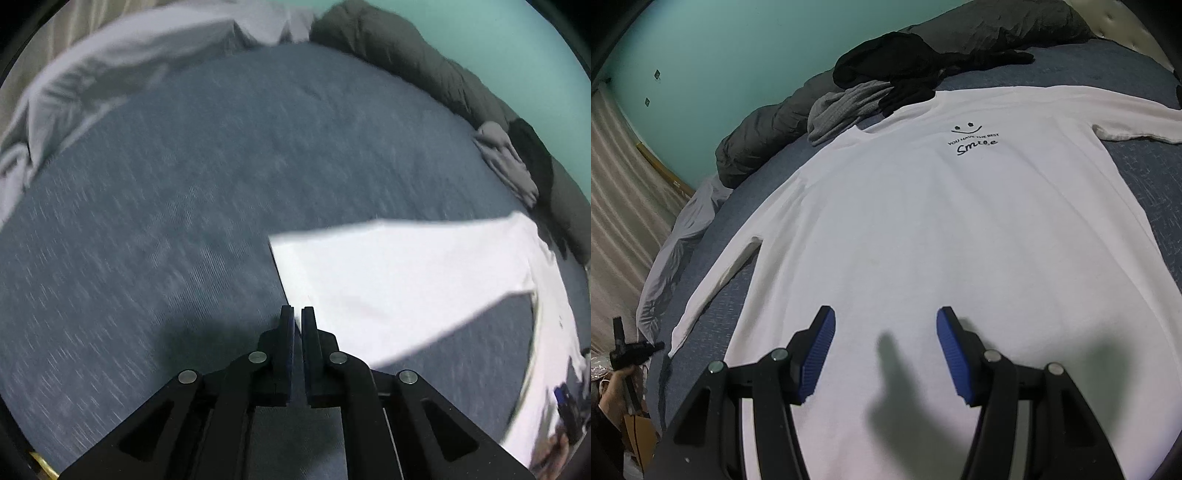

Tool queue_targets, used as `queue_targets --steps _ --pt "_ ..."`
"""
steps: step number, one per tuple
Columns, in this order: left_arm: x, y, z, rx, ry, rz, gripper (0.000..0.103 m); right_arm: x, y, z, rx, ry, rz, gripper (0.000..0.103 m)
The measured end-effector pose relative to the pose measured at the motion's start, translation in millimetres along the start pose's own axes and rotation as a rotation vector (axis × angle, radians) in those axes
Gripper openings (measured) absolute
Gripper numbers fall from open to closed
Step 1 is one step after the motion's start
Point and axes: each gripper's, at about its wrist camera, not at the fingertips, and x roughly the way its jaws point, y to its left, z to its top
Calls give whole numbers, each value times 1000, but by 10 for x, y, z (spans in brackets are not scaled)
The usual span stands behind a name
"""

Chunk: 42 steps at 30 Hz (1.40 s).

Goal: Fold clothes

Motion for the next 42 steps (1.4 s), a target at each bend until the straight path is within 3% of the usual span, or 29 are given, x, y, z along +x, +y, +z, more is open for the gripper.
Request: queue_targets --steps 4,9,11,17,30,37,42 --pt "61 30 -144 -57 20 -70 10 -26 -11 8 5 -6 4 58" --pt "107 -18 -170 -52 14 -75 10 -44 -22 17 11 -10 8 58" --pt "125 -49 -143 -40 14 -65 4 -44 -24 18 12 -9 10 58" --pt "13 -23 -119 -29 -23 -31 3 -55 -56 27 21 -10 11 58" --pt "109 132 -52 -23 -10 24 3 -54 -99 64 30 -11 16 58" --pt "-181 38 -80 0 -39 55 5 -114 -88 79 26 -9 22 58" --pt "-468 -17 -248 22 -29 23 5 -263 -133 172 59 17 17 58"
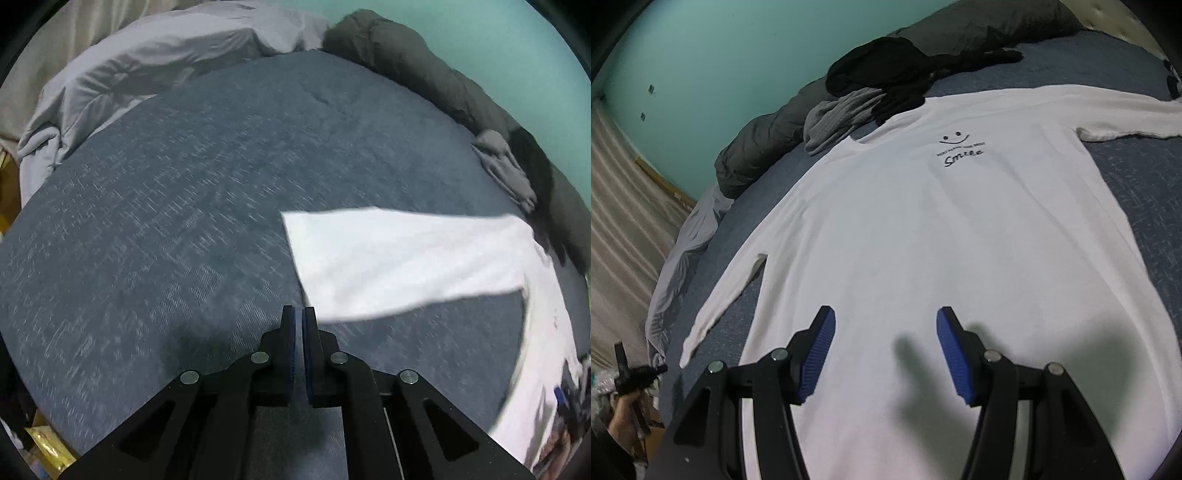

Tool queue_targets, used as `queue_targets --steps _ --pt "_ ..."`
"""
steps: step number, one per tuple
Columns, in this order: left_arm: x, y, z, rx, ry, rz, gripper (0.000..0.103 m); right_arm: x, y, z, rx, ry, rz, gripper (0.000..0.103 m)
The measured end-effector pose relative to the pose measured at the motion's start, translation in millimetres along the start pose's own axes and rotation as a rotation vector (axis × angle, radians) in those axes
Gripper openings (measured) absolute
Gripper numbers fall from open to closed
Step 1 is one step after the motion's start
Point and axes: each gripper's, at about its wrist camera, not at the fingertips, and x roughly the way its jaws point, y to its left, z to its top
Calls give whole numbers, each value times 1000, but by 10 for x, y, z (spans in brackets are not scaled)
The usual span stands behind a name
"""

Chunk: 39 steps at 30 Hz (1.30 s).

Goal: Fold clothes

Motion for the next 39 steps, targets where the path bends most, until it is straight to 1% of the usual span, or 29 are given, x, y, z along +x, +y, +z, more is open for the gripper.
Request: queue_targets --steps 2,6,10,14,16,20,25,27,29,31,34,39 --pt "-94 -188 -112 53 14 -31 5 -106 0 51 -14 17 -7 58" --pt "-223 -615 -403 160 59 -126 5 -379 -46 103 -90 94 -48 58" --pt "-277 -994 -704 221 114 -225 5 -747 -226 61 -135 161 -98 58" --pt "-262 -1396 -1015 292 166 -274 5 -1106 -507 -69 -152 222 -155 58" --pt "-284 -1554 -1169 328 190 -286 5 -1248 -665 -161 -147 249 -190 64" --pt "-245 -1767 -1426 366 241 -299 6 -1476 -961 -352 -114 287 -218 64" --pt "-108 -1947 -1660 403 303 -301 6 -1634 -1190 -592 -97 325 -237 64" --pt "-82 -2005 -1743 417 320 -298 7 -1652 -1258 -691 -83 339 -236 64" --pt "-60 -2051 -1803 427 331 -299 10 -1662 -1325 -781 -65 352 -229 64" --pt "-35 -2091 -1873 434 341 -301 17 -1666 -1377 -851 -53 358 -227 64" --pt "16 -2124 -1973 441 361 -300 19 -1672 -1419 -911 -46 362 -220 64" --pt "109 -2137 -2090 423 386 -309 19 -1698 -1448 -979 -43 364 -203 64"
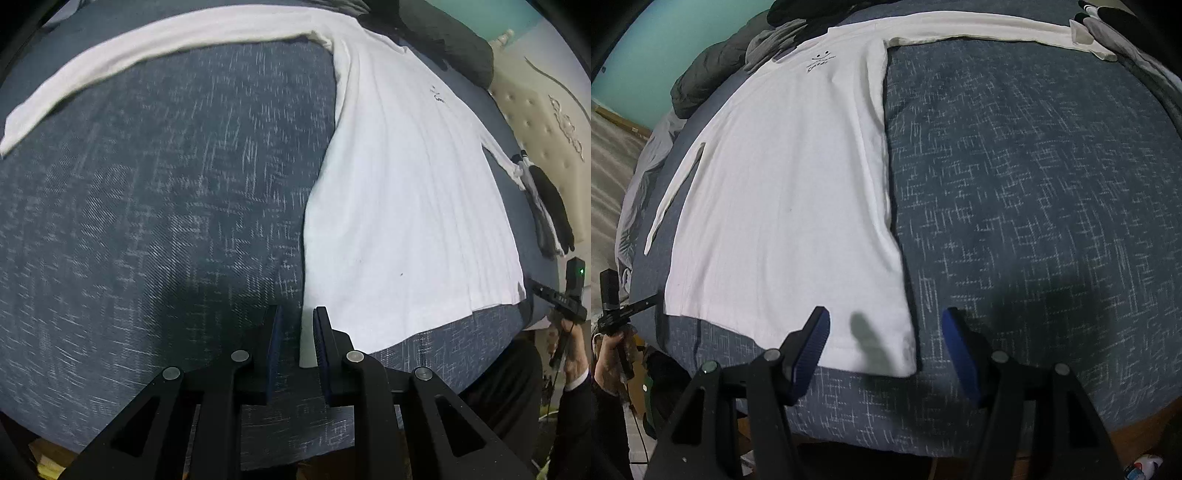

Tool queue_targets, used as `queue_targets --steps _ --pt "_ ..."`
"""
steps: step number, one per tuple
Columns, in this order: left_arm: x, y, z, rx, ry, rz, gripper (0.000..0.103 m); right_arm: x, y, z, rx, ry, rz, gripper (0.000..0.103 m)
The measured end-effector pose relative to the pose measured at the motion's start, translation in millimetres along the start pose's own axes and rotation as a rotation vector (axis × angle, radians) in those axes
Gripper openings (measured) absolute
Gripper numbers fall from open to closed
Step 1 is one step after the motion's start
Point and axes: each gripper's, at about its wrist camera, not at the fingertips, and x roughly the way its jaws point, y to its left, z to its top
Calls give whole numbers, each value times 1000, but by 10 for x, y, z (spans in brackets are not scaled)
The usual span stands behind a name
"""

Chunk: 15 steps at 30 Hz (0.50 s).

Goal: Fold clothes

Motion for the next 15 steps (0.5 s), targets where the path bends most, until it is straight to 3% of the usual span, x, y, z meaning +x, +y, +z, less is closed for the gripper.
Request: queue_targets --steps 3,7,11,13,15 --pt "70 -31 -29 4 8 -5 19 -11 -5 -24 -5 -3 10 64" --pt "120 -81 -55 18 6 -4 19 4 32 -49 -34 1 16 54" --pt "152 -133 -76 42 1 7 18 24 72 -67 -57 6 18 35" --pt "154 -176 -90 68 -3 26 5 15 73 -68 -67 -5 16 19" --pt "130 -217 -98 90 -10 39 4 -1 69 -67 -74 -16 14 8"
